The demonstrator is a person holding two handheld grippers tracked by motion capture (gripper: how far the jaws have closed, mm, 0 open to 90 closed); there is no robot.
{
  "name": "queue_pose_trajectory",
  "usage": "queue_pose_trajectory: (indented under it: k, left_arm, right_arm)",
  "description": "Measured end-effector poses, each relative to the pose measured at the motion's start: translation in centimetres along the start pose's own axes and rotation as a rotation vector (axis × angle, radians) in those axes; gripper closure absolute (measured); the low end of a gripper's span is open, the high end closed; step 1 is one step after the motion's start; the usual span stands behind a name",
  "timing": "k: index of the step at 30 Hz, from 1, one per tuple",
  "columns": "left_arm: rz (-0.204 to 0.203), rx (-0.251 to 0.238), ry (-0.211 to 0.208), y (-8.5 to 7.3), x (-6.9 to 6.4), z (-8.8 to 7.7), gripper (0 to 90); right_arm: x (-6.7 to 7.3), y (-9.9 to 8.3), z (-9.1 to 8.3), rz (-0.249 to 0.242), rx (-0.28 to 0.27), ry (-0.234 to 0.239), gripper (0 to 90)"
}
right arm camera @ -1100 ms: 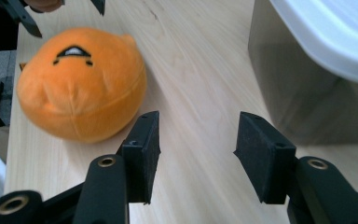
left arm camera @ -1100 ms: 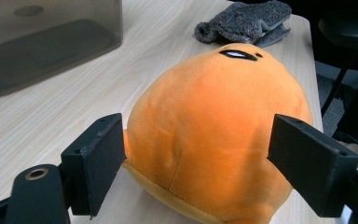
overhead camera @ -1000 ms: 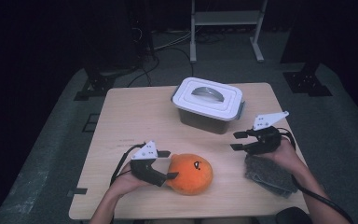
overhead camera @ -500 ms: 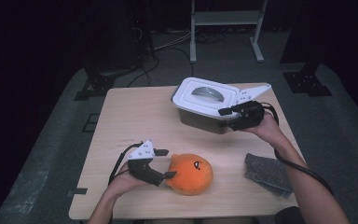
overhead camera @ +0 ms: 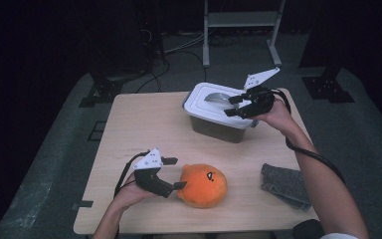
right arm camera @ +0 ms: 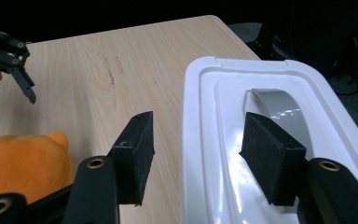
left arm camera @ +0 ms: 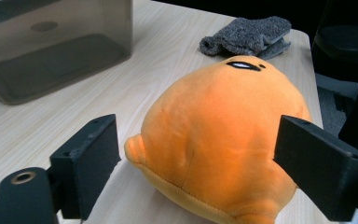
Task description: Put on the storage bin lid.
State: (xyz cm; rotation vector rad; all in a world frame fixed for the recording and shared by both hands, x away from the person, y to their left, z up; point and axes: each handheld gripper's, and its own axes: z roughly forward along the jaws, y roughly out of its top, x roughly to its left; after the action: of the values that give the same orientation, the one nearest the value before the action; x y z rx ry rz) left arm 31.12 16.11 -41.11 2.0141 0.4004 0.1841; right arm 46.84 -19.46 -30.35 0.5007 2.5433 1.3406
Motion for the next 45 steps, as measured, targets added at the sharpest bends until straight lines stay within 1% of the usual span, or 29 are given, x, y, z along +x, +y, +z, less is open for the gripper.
queue_pose_trajectory:
  k: [5, 6, 8, 14, 18, 23, 29, 33, 36, 39, 41, 43, 44, 45]
  left_arm:
    - [0.008, -0.005, 0.000, 0.1, 0.1, -0.3, 12.6]
    - [0.001, -0.017, 0.004, 0.1, 0.1, -0.3, 12.6]
    - [0.003, -0.019, 0.003, 0.1, 0.2, -0.4, 12.5]
    - [0.001, -0.029, 0.001, 0.0, 0.2, -0.6, 11.5]
    - [-0.009, -0.044, 0.003, 0.0, 0.3, -0.8, 11.5]
    - [-0.012, -0.045, 0.000, -0.1, 0.3, -0.9, 11.5]
    - [-0.024, -0.060, -0.002, -0.2, 0.5, -1.1, 11.5]
    - [-0.017, -0.055, -0.002, -0.2, 0.5, -1.2, 11.5]
    - [-0.014, -0.054, -0.004, -0.2, 0.5, -1.2, 11.5]
    - [-0.013, -0.056, -0.002, -0.2, 0.5, -1.3, 11.5]
    - [-0.012, -0.056, 0.000, -0.3, 0.5, -1.3, 11.5]
    - [-0.011, -0.058, 0.001, -0.3, 0.6, -1.4, 11.7]
    - [-0.015, -0.060, -0.001, -0.3, 0.6, -1.4, 11.7]
    - [-0.017, -0.062, -0.001, -0.3, 0.5, -1.4, 11.7]
  right_arm:
    - [-1.0, 0.6, 0.4, 0.014, -0.025, -0.011, 40.1]
    - [-1.2, 0.7, 0.5, 0.015, -0.029, -0.013, 39.6]
    - [-1.6, 0.9, 0.7, 0.023, -0.034, -0.024, 38.7]
    - [-3.0, 0.9, 1.5, 0.052, -0.051, -0.046, 35.4]
    - [-3.6, 0.6, 2.2, 0.062, -0.047, -0.058, 34.5]
    - [-4.2, 0.2, 3.2, 0.076, -0.039, -0.065, 33.5]
    - [-5.0, -0.2, 4.0, 0.093, -0.030, -0.085, 33.0]
    - [-5.6, -0.6, 4.6, 0.114, -0.010, -0.097, 33.0]
    - [-5.9, -0.8, 5.0, 0.119, -0.004, -0.104, 35.7]
    - [-6.1, -0.8, 5.3, 0.118, 0.005, -0.108, 41.5]
    - [-6.1, -0.9, 5.4, 0.114, 0.008, -0.104, 47.4]
    - [-6.0, -0.9, 5.5, 0.098, 0.016, -0.104, 53.1]
    - [-5.9, -0.9, 5.5, 0.097, 0.015, -0.096, 56.8]
    - [-5.9, -0.9, 5.6, 0.092, 0.016, -0.094, 58.3]
